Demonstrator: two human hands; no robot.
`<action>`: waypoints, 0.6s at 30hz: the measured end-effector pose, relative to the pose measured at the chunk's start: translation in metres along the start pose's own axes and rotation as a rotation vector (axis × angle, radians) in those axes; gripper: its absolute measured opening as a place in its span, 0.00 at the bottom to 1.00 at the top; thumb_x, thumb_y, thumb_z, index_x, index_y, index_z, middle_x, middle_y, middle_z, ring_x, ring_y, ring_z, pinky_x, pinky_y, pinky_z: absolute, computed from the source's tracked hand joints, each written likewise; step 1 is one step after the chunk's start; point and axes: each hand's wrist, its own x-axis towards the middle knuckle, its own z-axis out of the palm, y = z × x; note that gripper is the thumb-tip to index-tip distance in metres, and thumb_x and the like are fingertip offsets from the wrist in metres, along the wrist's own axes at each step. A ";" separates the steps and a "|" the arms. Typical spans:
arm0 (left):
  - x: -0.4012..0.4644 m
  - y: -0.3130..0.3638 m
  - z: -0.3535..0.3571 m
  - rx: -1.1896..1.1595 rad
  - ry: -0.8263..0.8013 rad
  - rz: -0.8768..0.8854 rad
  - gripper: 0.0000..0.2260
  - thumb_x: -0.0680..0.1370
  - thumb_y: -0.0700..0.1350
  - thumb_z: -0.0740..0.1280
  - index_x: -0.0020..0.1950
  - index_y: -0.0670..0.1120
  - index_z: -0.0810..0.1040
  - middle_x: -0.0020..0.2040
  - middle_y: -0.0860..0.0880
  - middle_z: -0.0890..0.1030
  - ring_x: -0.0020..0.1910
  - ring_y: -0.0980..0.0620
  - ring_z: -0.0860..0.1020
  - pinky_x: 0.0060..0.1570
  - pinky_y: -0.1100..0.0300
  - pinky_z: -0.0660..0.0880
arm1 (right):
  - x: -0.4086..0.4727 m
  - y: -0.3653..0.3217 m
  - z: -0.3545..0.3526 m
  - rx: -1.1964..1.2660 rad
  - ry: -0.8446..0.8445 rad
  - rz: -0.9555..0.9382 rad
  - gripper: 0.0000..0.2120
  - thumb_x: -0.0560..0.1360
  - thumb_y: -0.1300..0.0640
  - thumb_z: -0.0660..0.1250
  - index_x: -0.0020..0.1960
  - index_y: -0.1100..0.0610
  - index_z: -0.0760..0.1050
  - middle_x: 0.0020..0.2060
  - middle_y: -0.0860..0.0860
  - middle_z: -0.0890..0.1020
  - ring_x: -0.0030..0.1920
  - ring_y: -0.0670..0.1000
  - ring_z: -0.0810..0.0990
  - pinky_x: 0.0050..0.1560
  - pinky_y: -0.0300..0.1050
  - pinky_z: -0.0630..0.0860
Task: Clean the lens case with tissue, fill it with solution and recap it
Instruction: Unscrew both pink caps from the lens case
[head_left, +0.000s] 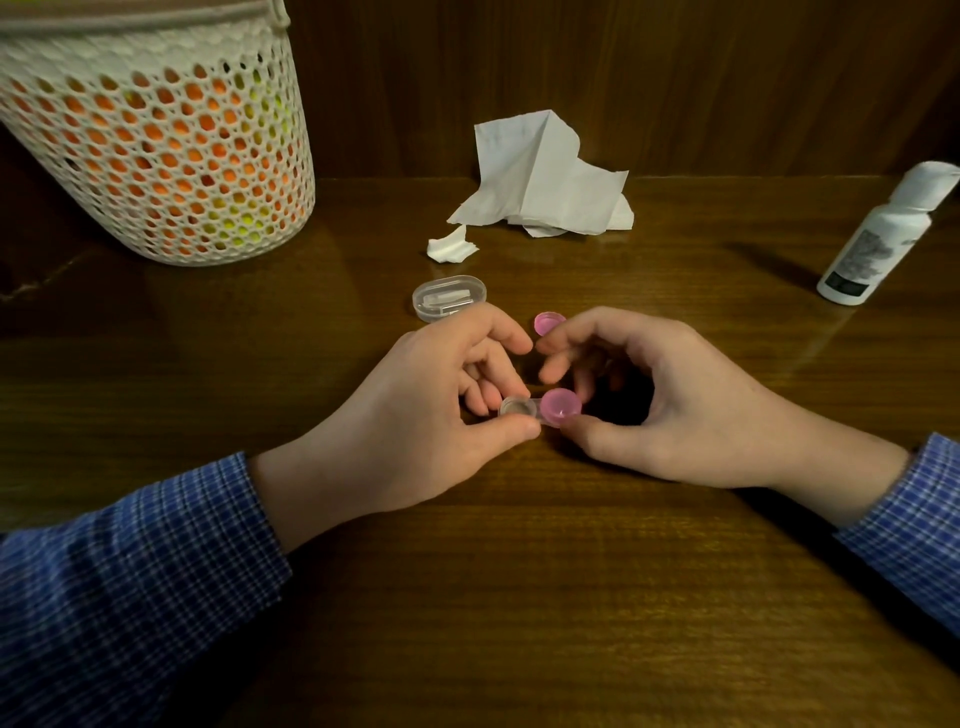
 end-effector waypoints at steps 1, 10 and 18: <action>0.000 0.000 0.000 0.002 0.001 0.003 0.23 0.72 0.44 0.79 0.64 0.48 0.76 0.45 0.55 0.85 0.44 0.55 0.83 0.42 0.60 0.81 | 0.000 0.000 0.001 -0.014 0.008 0.000 0.26 0.69 0.48 0.77 0.65 0.50 0.76 0.51 0.43 0.83 0.50 0.48 0.83 0.50 0.42 0.81; 0.000 0.000 0.000 0.004 -0.003 0.006 0.23 0.72 0.44 0.79 0.64 0.48 0.76 0.45 0.55 0.84 0.44 0.55 0.83 0.42 0.62 0.81 | 0.000 -0.001 -0.001 0.040 -0.024 -0.018 0.22 0.73 0.57 0.76 0.65 0.52 0.76 0.48 0.44 0.85 0.49 0.51 0.84 0.56 0.37 0.78; 0.000 0.000 0.000 0.004 -0.004 0.002 0.23 0.72 0.43 0.79 0.64 0.47 0.76 0.45 0.55 0.84 0.44 0.56 0.83 0.42 0.62 0.81 | 0.001 0.000 0.003 -0.032 0.024 -0.048 0.25 0.70 0.49 0.76 0.65 0.53 0.76 0.48 0.44 0.85 0.49 0.47 0.84 0.56 0.38 0.79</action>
